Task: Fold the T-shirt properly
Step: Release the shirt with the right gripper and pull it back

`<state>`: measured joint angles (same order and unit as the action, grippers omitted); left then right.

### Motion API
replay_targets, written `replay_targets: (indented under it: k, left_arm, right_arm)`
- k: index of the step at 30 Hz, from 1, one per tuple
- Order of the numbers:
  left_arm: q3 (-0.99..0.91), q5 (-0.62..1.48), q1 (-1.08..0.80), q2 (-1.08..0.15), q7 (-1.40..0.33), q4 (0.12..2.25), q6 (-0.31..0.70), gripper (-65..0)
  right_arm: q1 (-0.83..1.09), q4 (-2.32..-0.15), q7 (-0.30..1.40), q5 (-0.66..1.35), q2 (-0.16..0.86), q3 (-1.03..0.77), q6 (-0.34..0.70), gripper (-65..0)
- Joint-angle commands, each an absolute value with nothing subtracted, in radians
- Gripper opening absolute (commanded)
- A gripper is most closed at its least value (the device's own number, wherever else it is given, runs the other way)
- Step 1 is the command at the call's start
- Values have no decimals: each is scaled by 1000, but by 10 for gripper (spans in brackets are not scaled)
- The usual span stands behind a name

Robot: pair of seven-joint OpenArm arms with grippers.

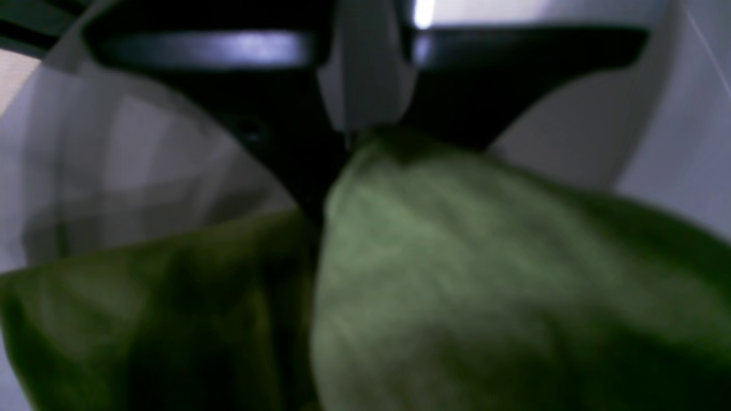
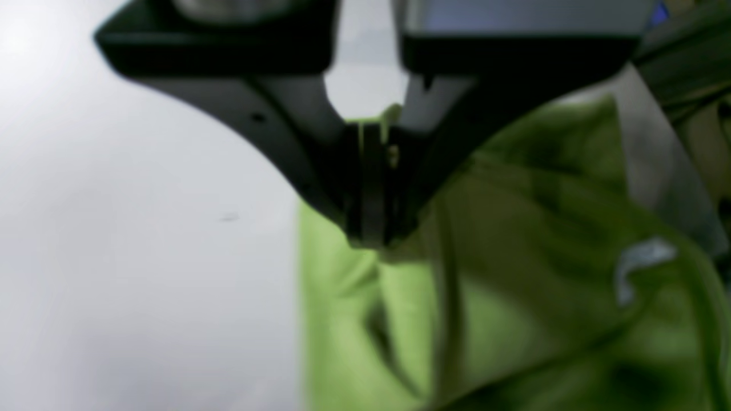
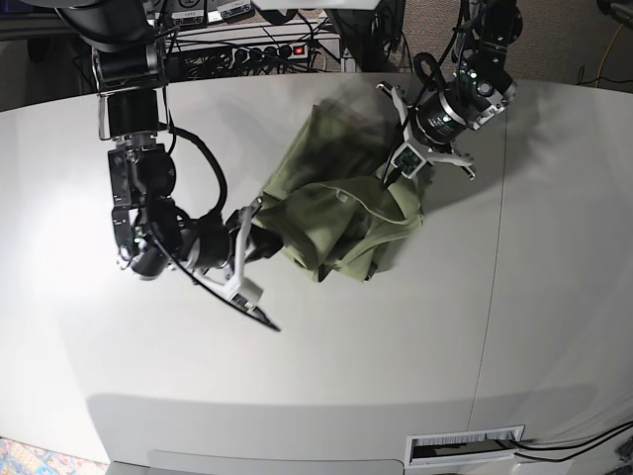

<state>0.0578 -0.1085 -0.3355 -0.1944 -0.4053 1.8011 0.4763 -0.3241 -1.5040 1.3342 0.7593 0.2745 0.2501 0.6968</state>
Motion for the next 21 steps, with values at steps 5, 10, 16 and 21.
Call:
replay_targets:
  k: [5,10,16,21]
  left_arm:
    - [57,-130,-268,-200,-392,1813,549,-650]
    - [57,-76,-191,-202,-392,1813,574,-650]
    - [57,-60,-147,-202,-393,1806,574,-650]
    - [57,-95,-150,-222,-396,1806,574,-650]
  right_arm:
    - [-349,-1518,1317,771,283,333,698,-650]
    - [-347,-1518,1396,908,283,414,698,-650]
    - [-319,-1518,1396,1085,283,510,698,-650]
    - [-308,-1518,1396,1179,282,530,698,-650]
